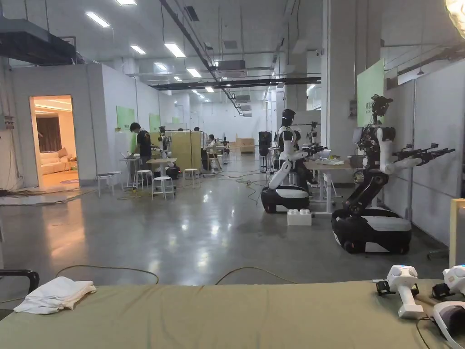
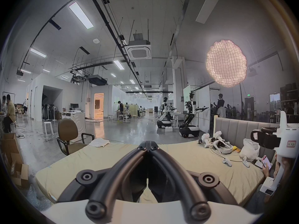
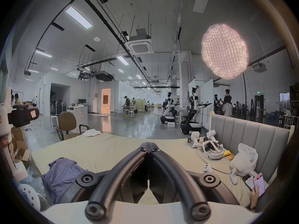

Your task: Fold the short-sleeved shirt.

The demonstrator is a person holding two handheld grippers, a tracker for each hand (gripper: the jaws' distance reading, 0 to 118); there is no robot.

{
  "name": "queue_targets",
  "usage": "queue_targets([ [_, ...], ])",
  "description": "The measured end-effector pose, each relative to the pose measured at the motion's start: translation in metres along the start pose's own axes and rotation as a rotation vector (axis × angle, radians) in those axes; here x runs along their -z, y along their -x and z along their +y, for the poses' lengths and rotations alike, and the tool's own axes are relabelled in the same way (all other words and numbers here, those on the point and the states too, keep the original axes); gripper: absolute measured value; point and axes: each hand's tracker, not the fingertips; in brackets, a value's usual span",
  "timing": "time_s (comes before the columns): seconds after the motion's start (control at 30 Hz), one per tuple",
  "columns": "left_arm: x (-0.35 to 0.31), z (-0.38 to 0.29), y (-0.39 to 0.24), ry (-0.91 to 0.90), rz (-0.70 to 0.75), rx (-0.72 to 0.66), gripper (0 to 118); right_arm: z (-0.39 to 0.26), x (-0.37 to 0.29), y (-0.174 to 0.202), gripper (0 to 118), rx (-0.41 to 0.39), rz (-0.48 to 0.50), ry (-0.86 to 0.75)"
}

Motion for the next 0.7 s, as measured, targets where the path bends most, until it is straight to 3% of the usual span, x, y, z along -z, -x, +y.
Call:
queue_targets([
  [0.7,0.0007,0.0015,0.0013,-0.009,0.005,0.004,0,0.0002,-0.0015,-0.0013,0,-0.003,-0.009,0.011],
])
